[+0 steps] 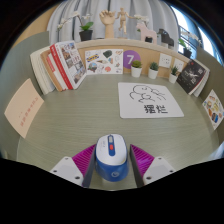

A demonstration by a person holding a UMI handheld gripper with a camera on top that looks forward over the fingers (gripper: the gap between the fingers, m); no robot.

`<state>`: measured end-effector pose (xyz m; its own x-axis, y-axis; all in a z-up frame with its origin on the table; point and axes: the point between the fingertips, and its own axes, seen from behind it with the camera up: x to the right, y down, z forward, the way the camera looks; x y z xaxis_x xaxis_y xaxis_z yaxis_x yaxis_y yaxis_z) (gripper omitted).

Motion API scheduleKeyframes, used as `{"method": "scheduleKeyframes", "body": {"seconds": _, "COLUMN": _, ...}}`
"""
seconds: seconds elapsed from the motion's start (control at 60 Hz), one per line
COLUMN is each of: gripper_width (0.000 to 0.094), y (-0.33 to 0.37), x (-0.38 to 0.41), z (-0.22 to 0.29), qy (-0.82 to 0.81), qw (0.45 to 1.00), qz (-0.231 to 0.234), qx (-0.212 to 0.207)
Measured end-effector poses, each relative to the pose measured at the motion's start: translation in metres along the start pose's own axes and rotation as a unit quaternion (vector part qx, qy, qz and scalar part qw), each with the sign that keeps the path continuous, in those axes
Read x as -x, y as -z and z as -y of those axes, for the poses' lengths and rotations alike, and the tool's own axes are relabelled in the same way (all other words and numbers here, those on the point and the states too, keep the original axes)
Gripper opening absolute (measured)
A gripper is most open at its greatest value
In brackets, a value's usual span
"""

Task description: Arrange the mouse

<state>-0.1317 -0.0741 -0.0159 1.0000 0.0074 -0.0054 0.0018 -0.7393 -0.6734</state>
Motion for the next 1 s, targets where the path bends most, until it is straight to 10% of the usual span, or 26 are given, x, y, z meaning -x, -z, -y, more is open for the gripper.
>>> {"method": "scheduleKeyframes", "body": {"seconds": 0.4, "gripper_width": 0.0378, "y": 0.0, "x": -0.005, "z": 0.008, "qy": 0.015, "qw": 0.994, "qz": -0.005, "qx": 0.105}}
{"method": "scheduleKeyframes", "body": {"seconds": 0.867, "gripper_width": 0.0377, "y": 0.017, "x": -0.117, "z": 0.248, "qy": -0.012, "qw": 0.995, "qz": -0.046, "qx": -0.091}}
{"method": "scheduleKeyframes", "body": {"seconds": 1.0, "gripper_width": 0.0376, "y": -0.027, "x": -0.153, "z": 0.259, "qy": -0.018, "qw": 0.996, "qz": -0.046, "qx": -0.08}}
